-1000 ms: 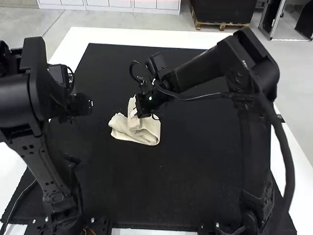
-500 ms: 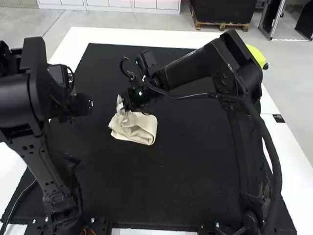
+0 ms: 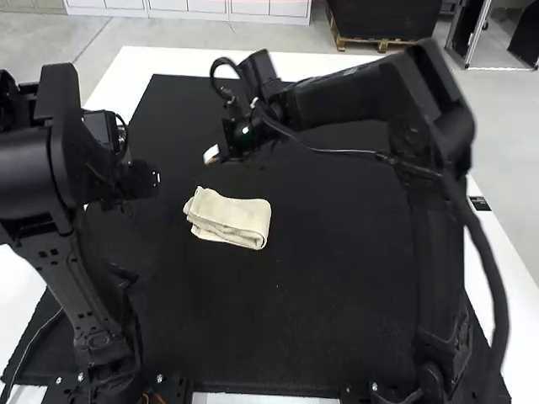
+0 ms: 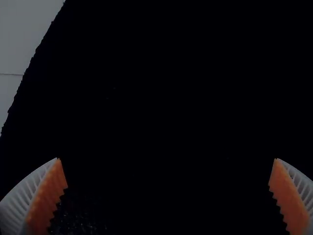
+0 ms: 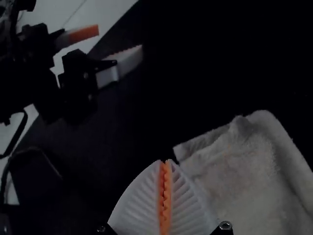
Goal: Fold the towel.
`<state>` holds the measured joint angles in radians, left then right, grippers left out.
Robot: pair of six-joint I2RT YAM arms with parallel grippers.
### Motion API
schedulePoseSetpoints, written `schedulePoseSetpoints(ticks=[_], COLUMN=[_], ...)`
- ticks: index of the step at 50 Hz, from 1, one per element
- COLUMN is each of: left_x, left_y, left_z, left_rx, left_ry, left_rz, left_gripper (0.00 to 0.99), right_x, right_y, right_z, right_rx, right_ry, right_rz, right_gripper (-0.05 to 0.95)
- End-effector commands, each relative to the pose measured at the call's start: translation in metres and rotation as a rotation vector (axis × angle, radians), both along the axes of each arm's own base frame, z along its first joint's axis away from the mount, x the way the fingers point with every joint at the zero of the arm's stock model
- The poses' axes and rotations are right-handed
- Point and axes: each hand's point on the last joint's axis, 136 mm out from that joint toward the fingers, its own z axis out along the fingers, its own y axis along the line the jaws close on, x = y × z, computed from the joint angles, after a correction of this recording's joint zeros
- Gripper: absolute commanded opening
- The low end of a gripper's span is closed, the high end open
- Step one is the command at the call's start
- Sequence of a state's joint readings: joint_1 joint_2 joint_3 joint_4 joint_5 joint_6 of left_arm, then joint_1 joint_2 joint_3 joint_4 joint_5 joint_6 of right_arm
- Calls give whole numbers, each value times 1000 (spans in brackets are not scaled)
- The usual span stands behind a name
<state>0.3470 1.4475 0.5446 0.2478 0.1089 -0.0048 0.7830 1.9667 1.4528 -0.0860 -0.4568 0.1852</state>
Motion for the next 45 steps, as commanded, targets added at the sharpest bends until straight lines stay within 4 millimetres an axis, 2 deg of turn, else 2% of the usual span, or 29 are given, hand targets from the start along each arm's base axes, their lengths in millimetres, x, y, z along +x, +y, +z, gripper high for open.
schedulePoseSetpoints(ticks=[1,7,19,45], left_x=[-2,-2,-1,3], left_y=[-1,1,1,3], left_z=[6,5,7,14], left_rx=[6,7,6,13], left_ry=[-23,-21,-26,-59], left_rz=[-7,-2,-4,0], left_gripper=[969,969,969,969], right_x=[-8,-18,-23,-2], right_y=[-22,-32,-35,-13], right_z=[-21,-52,-87,-116], right_rx=[-30,-41,-17,39], right_ry=[4,16,23,-2], right_rz=[20,20,2,-15], right_gripper=[-26,-26,-26,-26])
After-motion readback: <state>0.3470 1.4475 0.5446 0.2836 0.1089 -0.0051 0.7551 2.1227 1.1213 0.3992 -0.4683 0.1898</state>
